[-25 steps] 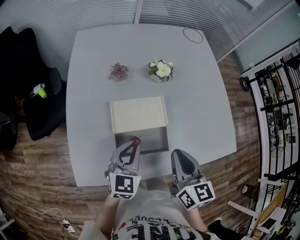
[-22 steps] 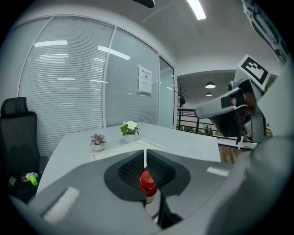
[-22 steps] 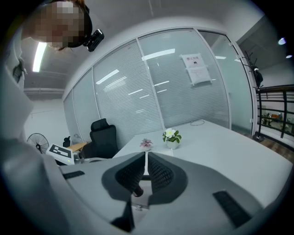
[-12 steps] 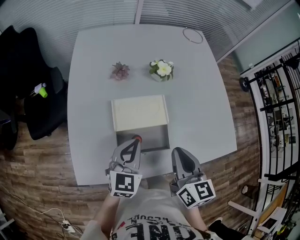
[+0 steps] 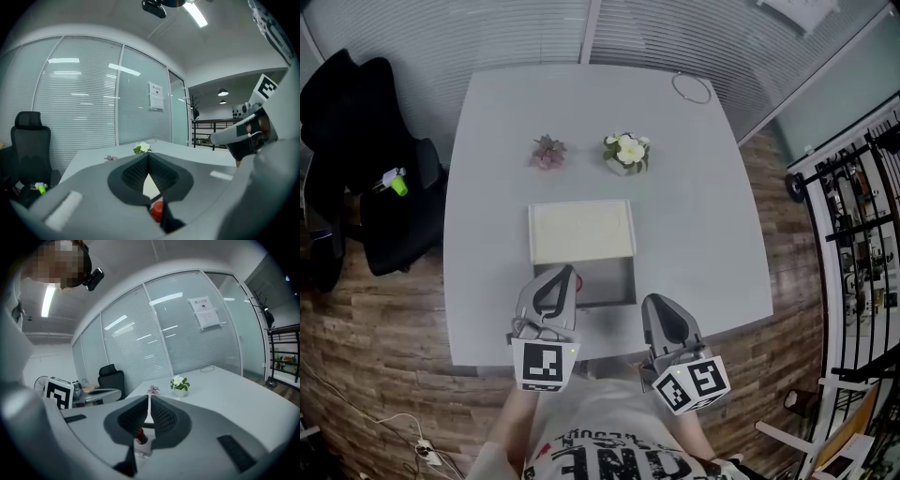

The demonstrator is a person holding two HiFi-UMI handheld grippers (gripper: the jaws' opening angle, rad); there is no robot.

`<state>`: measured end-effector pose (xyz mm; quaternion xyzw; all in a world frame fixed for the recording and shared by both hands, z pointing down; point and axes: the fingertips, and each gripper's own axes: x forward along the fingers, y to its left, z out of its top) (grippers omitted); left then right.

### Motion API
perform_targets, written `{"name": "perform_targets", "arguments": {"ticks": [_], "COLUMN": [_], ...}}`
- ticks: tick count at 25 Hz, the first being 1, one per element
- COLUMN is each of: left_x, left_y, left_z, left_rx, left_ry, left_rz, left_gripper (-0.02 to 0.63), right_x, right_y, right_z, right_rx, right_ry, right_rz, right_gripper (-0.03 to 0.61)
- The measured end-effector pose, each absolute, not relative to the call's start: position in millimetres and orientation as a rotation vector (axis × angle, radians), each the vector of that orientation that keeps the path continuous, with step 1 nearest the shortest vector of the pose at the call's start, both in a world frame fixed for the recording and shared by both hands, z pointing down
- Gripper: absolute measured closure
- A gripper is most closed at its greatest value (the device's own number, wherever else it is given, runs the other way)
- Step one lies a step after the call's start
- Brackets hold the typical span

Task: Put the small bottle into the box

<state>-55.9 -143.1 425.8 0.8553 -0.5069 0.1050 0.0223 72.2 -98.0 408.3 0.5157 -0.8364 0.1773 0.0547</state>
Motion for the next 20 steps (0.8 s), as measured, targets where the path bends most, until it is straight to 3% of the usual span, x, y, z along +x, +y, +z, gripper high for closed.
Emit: {"name": "perform_targets", "arguments": {"ticks": [20], "left_x": [-36], "left_y": [-78], "left_z": [299], "left_rx": [2.550], "left_ry": [-1.993], "left_rz": [0.040], "left_gripper": [0.604], "right_x": [127], "right_y": [-69], "right_z": [362], "right_rx": [1.401], "right_ry": [-2.762], "right_rz": [0.412], "right_gripper": [0.552]}}
